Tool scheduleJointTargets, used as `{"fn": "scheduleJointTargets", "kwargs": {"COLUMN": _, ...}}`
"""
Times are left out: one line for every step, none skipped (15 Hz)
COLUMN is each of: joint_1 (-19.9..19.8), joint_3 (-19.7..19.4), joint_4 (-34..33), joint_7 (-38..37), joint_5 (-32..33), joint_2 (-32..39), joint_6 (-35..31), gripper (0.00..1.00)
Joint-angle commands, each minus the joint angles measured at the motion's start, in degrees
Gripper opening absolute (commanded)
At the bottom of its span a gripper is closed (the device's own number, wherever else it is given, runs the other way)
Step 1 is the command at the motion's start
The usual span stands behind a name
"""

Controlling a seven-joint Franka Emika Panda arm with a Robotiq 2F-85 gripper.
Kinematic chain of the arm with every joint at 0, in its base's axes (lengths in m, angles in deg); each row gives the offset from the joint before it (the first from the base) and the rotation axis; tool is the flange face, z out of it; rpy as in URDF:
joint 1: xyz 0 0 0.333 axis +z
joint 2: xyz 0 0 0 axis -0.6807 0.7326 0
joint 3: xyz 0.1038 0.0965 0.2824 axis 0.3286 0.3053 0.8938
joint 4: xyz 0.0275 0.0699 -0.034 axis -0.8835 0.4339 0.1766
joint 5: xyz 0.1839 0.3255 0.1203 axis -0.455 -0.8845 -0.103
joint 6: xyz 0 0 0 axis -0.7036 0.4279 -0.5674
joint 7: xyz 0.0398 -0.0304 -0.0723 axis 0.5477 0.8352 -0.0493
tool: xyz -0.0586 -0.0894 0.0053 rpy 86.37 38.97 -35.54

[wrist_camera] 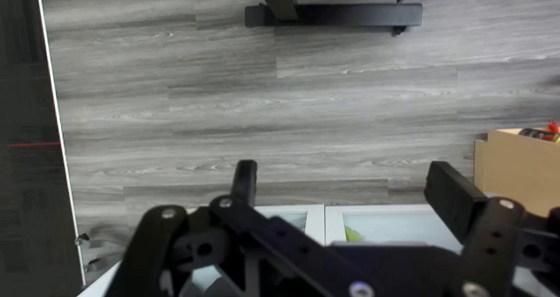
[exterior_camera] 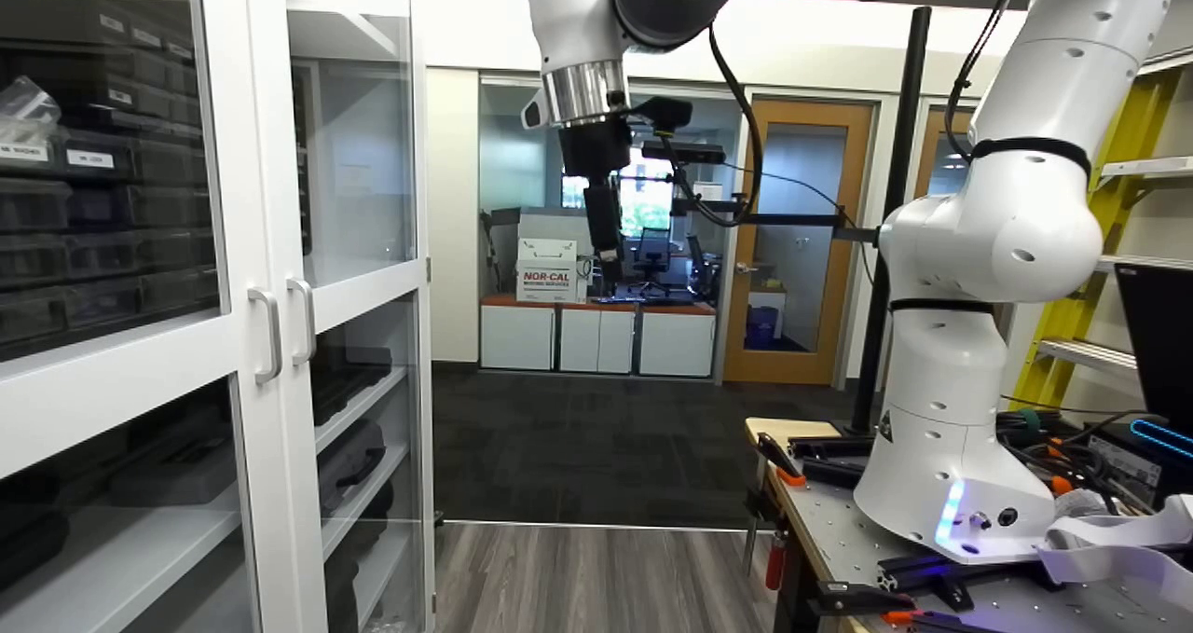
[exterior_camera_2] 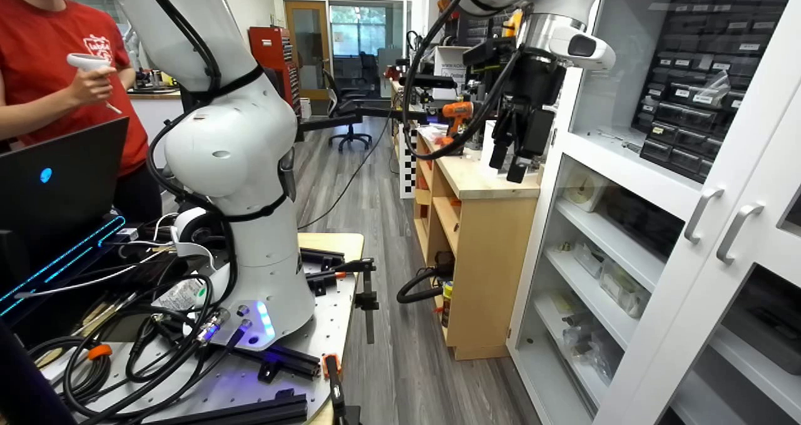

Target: Open the cabinet door

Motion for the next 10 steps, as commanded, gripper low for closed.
{"fn": "scheduleJointTargets", "kwargs": {"joint_1": 0.54, "joint_3": -0.75, "joint_4": -0.45, "joint_7": 0.52, "joint_5": 0.1, "joint_2": -0.25, "joint_6": -7.3, "gripper": 1.0}}
{"fn": "scheduleJointTargets", "kwargs": {"joint_1": 0.4, "joint_3": -0.72, "joint_4": -0.41, "joint_7": 0.21, "joint_5": 0.38, "joint_2": 0.06, "joint_6": -10.0, "gripper": 1.0}}
{"fn": "scheduleJointTargets", "kwargs": {"joint_1": 0.27, "joint_3": -0.71, "joint_4": -0.28, "joint_7": 0.23, "joint_5": 0.8, "joint_2": 0.41, "joint_6": -12.73, "gripper": 1.0}}
{"fn": "scheduleJointTargets", "kwargs": {"joint_1": 0.04, "joint_3": -0.7, "joint_4": 0.03, "joint_7": 0.14, "joint_5": 1.47, "joint_2": 0.83, "joint_6": -15.8, "gripper": 1.0}}
{"fn": "scheduleJointTargets", "kwargs": {"joint_1": -0.08, "joint_3": -0.83, "joint_4": 0.18, "joint_7": 0.15, "joint_5": 1.53, "joint_2": 1.26, "joint_6": -18.29, "gripper": 1.0}}
{"fn": "scheduleJointTargets", "kwargs": {"joint_1": -0.23, "joint_3": -0.99, "joint_4": 0.4, "joint_7": 0.22, "joint_5": 1.72, "joint_2": 1.9, "joint_6": -21.38, "gripper": 1.0}}
{"fn": "scheduleJointTargets", "kwargs": {"joint_1": -0.51, "joint_3": -0.98, "joint_4": 0.44, "joint_7": -0.2, "joint_5": 2.32, "joint_2": 2.66, "joint_6": -24.08, "gripper": 1.0}}
{"fn": "scheduleJointTargets", "kwargs": {"joint_1": -0.65, "joint_3": -1.28, "joint_4": 0.2, "joint_7": -0.08, "joint_5": 2.27, "joint_2": 3.88, "joint_6": -26.68, "gripper": 1.0}}
{"fn": "scheduleJointTargets", "kwargs": {"joint_1": -0.78, "joint_3": -1.56, "joint_4": 0.04, "joint_7": 0.06, "joint_5": 2.39, "joint_2": 5.02, "joint_6": -29.26, "gripper": 1.0}}
{"fn": "scheduleJointTargets", "kwargs": {"joint_1": -0.9, "joint_3": -1.87, "joint_4": -0.22, "joint_7": 0.14, "joint_5": 2.41, "joint_2": 6.3, "joint_6": -31.74, "gripper": 1.0}}
